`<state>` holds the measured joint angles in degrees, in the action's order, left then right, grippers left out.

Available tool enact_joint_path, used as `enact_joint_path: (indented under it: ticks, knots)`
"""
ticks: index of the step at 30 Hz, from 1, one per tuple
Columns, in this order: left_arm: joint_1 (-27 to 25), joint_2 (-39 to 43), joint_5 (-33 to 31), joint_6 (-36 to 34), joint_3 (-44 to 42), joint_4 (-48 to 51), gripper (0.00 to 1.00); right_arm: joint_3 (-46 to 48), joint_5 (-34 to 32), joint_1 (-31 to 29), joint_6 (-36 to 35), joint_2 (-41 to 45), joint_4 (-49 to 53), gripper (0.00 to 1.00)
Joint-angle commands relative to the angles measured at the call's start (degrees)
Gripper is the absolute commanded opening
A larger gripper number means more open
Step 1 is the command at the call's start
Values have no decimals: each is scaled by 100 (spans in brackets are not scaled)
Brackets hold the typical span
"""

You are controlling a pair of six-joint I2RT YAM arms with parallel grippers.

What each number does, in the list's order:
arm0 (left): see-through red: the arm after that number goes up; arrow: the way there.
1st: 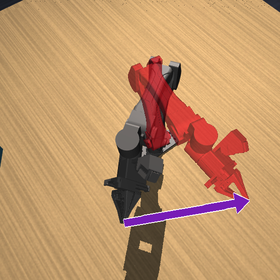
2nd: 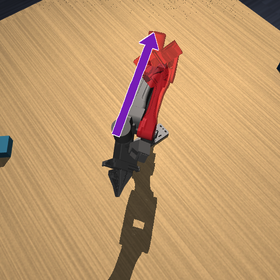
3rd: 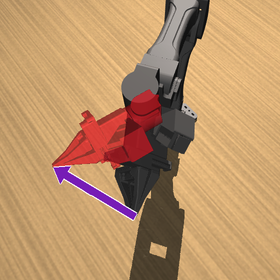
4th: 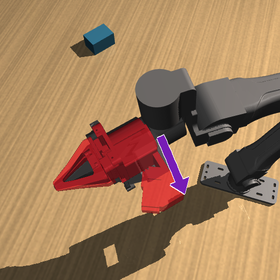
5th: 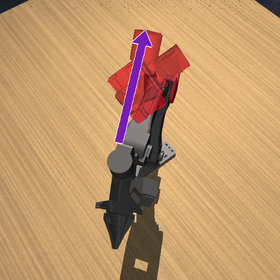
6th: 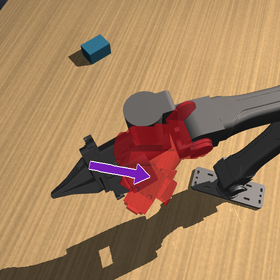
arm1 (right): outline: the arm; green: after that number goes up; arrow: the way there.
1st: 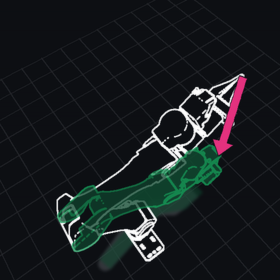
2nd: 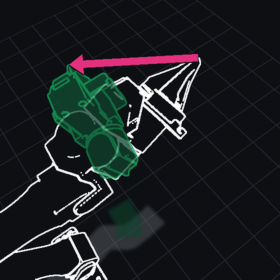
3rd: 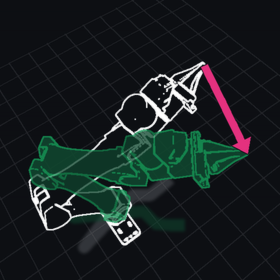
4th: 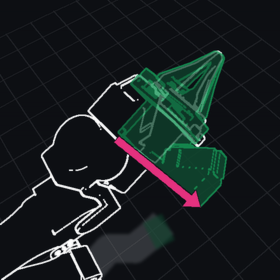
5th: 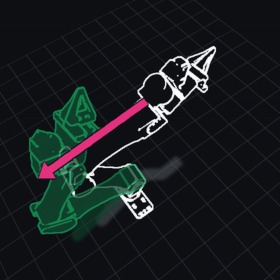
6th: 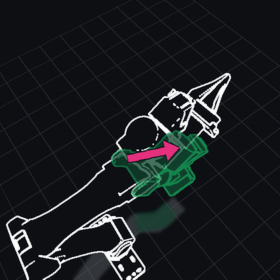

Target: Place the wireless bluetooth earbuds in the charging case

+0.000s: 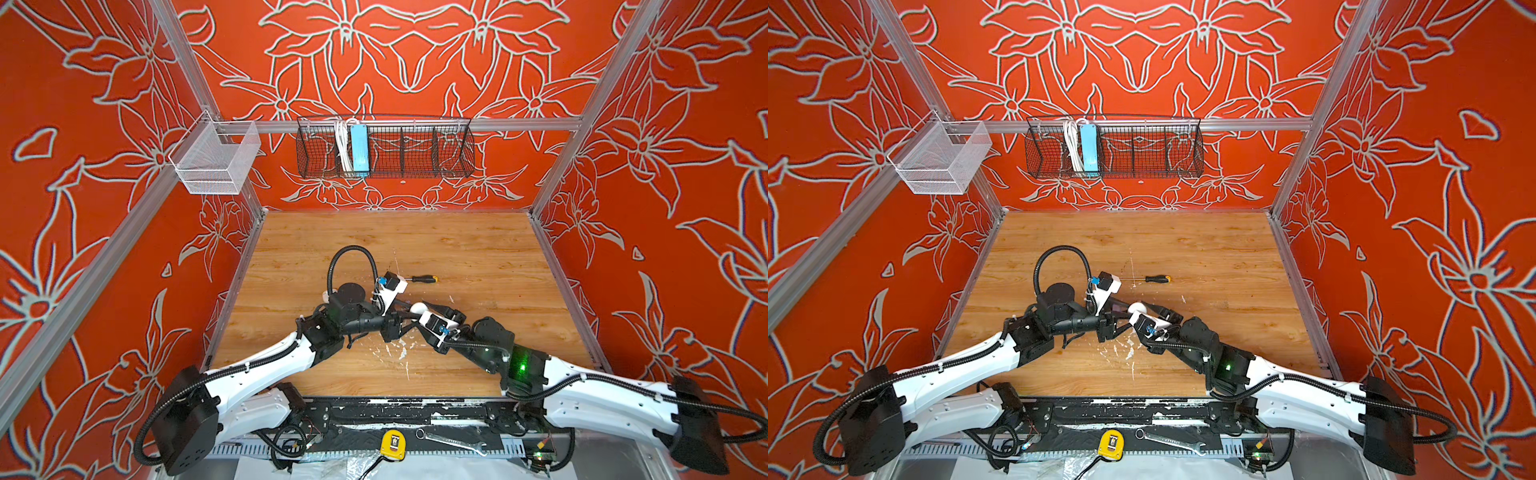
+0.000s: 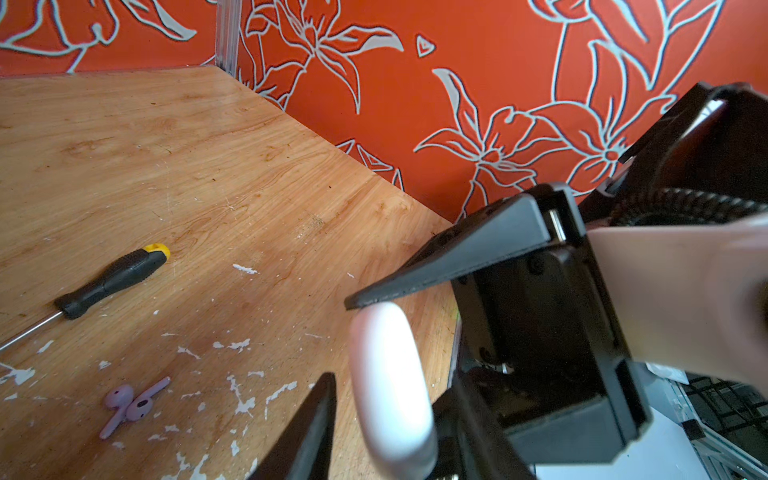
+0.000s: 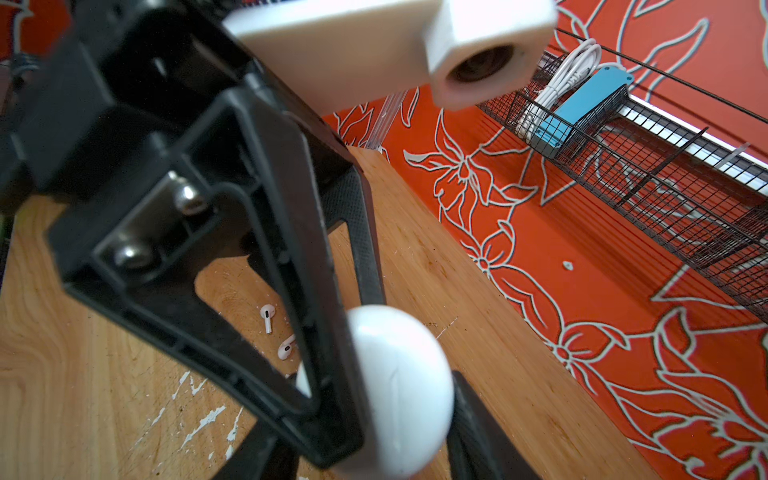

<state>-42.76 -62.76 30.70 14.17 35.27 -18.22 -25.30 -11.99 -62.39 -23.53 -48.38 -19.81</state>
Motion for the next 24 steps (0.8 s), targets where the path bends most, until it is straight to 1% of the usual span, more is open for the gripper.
enact_joint_path:
  ticks: [1,7,16,24]
  knots:
    - [-39,27,226,-76,38,231,43,-19,-163,-19,-10,242,-488,8]
    - [-39,36,269,-52,29,207,39,7,-199,-16,-46,388,-454,8]
    - [-39,-134,563,-57,125,190,37,-8,-33,-27,-8,443,-392,9]
    - [-39,-317,637,-40,192,191,27,-27,-5,-36,-3,388,-401,8]
